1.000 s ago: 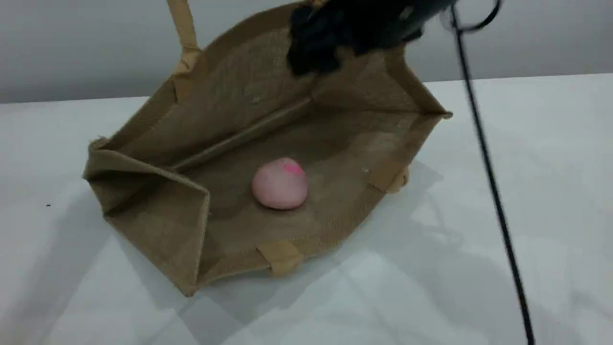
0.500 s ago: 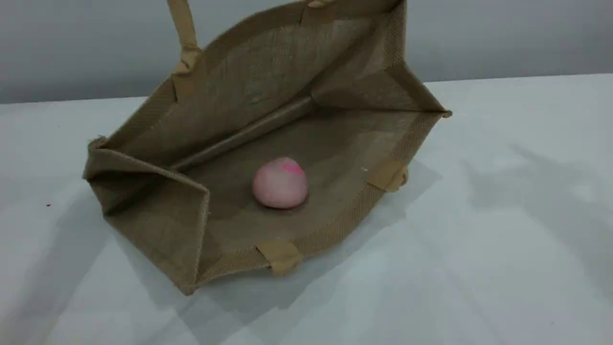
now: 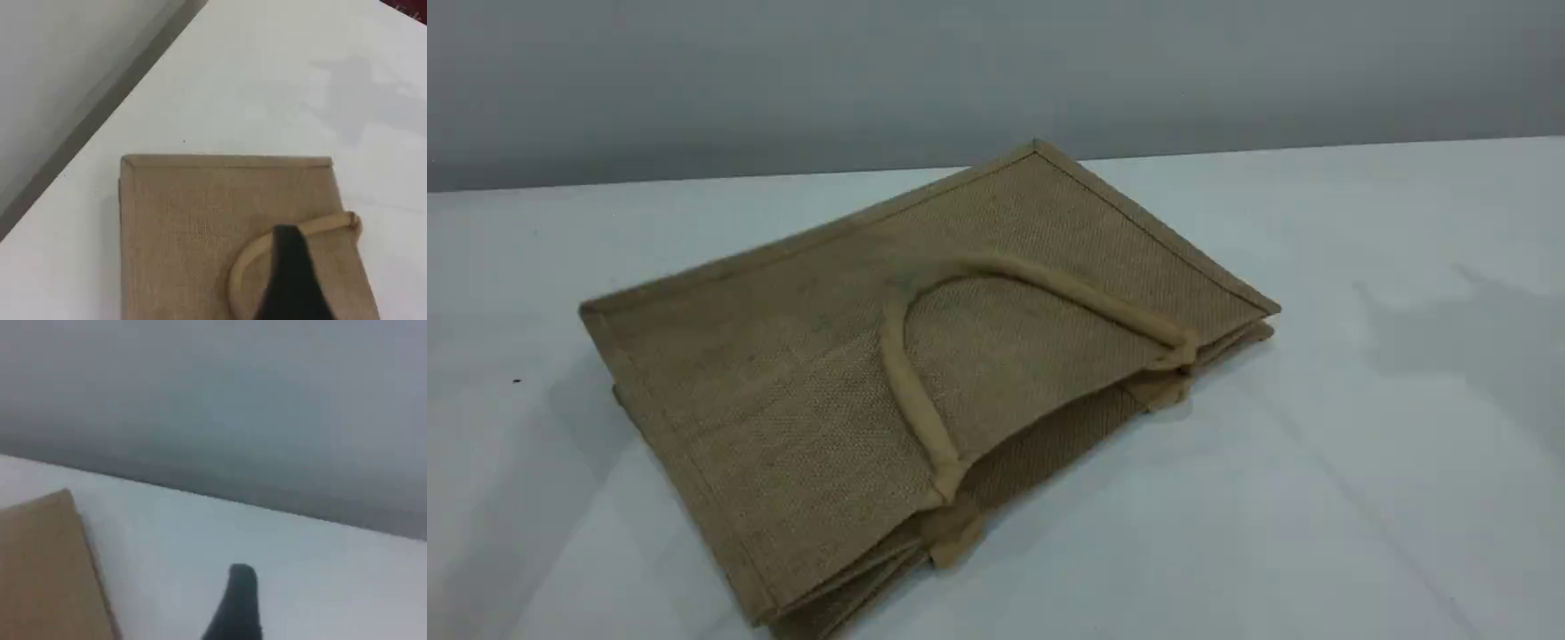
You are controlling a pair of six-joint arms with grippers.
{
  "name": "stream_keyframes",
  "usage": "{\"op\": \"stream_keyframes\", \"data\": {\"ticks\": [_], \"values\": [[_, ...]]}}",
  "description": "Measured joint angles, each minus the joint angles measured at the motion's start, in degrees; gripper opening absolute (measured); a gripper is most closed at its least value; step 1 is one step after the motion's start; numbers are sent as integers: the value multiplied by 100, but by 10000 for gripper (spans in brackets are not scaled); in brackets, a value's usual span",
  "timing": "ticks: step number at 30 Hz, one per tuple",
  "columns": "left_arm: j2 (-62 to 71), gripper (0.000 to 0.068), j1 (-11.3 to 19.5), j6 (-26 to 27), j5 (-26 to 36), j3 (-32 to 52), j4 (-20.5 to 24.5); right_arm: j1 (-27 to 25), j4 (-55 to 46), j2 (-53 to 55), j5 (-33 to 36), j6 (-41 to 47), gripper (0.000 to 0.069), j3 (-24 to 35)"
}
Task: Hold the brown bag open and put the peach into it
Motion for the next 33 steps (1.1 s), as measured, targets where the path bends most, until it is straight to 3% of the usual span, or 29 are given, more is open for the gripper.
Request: {"op": "stream_keyframes", "data": {"ticks": [3,9,18,25,33], "values": [[0,461,0,-65,0,0,54,0,0,-197,164,-6,594,0],[-297,465,0,-705,6,0,349,0,0,-975,678,-34,594,0],[-1328,466,0,-2176,34,0,2021,0,11,-2661,2006,161,594,0],[-2310,466,0,-3453,32,460,3368,6,15,-4078,2936,636,594,0],[-3898,466,0,-3596,16,1966,3525,6,-280,-5531,4017,994,593,0]]}}
